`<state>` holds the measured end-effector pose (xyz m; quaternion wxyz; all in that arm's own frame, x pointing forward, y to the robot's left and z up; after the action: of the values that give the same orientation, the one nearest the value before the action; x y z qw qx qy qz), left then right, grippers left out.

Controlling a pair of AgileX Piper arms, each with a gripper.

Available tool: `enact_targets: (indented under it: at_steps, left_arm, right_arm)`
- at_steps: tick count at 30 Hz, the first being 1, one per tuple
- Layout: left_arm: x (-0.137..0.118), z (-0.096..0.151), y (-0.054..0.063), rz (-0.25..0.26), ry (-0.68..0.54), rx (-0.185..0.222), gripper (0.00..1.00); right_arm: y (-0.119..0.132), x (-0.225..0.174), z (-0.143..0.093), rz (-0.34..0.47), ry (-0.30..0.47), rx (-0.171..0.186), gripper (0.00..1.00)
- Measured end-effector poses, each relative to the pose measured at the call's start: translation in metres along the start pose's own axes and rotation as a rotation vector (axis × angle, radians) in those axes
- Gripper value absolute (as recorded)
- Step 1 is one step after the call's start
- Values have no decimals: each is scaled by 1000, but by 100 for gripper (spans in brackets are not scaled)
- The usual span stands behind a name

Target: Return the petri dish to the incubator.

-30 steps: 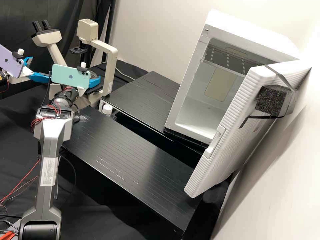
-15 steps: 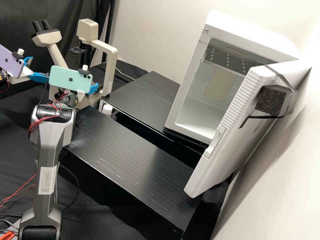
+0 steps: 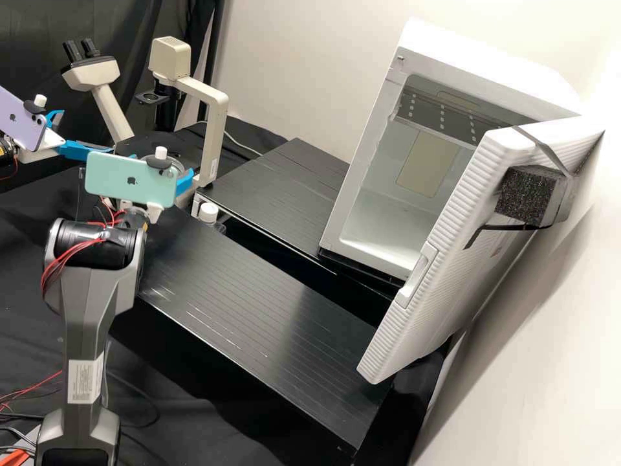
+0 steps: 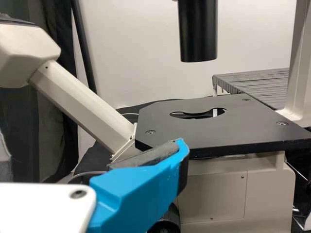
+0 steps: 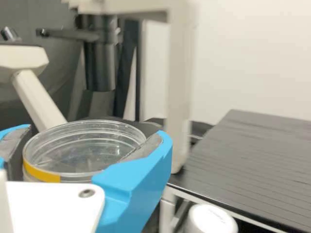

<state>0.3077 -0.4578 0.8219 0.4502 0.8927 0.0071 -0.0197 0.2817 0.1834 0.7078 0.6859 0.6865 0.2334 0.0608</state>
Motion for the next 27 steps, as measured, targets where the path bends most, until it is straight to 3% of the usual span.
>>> enact_targets:
  at_steps: [5,10,13,27]
  left_arm:
    - [0,0,0,0,0,0,100]
    - [0,0,0,0,0,0,100]
    - [0,0,0,0,0,0,100]
    - [0,0,0,0,0,0,100]
  right_arm:
    - [29,-42,17,87,-13,6,0]
    - [74,-77,41,261,-66,74,0]
    - [90,-88,54,331,-103,96,0]
    - [139,-115,124,549,-378,61,0]
